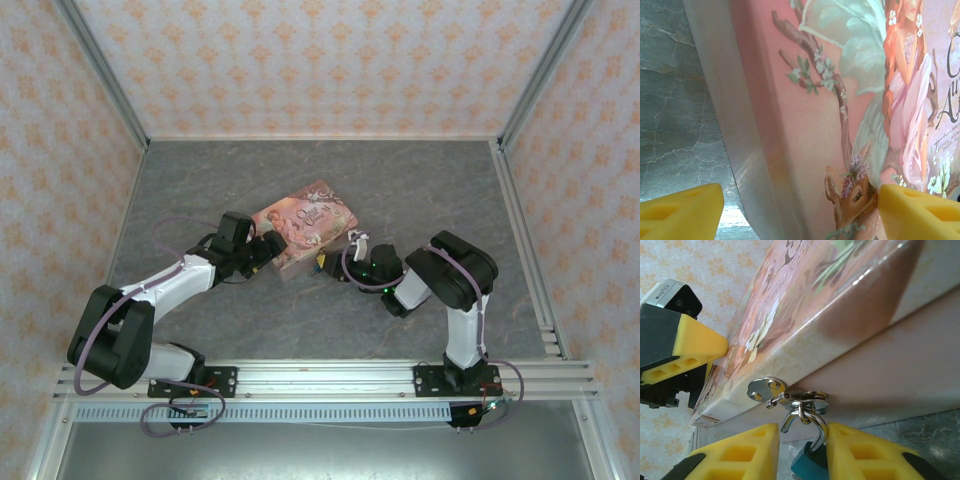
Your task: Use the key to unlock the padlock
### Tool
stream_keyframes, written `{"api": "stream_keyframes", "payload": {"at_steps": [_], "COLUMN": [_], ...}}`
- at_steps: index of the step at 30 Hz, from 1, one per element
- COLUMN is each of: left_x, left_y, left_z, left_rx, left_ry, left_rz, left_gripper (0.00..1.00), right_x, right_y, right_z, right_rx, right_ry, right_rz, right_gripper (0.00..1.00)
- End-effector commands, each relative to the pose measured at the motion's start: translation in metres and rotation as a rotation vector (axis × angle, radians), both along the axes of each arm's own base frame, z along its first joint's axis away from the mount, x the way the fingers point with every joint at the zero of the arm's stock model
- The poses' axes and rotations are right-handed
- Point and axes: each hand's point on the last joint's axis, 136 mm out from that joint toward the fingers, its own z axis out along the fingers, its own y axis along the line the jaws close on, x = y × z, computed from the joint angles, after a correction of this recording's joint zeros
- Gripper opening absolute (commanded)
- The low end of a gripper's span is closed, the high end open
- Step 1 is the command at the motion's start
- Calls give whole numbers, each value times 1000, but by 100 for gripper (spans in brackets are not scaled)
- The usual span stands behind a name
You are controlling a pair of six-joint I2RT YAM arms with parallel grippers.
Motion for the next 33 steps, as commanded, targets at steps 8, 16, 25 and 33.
{"api": "stream_keyframes", "payload": {"at_steps": [8, 16, 25, 33], "left_x": [-26, -26, -25, -27], "left_y": [15, 15, 16, 16], "left_z": [-32, -32, -31, -33], "left_rx": [96, 98, 102, 101], "left_ry": [140, 140, 138, 139], "left_rz": [19, 20, 22, 22], "left_gripper": [81, 81, 80, 81], "right_x": [-5, -3, 2, 11], "right_y": [5, 2, -4, -12], "right_z": [17, 13, 15, 18], "right_rx": [30, 12, 12, 19], "right_ry": [-64, -52, -51, -36], "right_rz": [35, 11, -39, -119], "right_gripper": [20, 11, 5, 2]}}
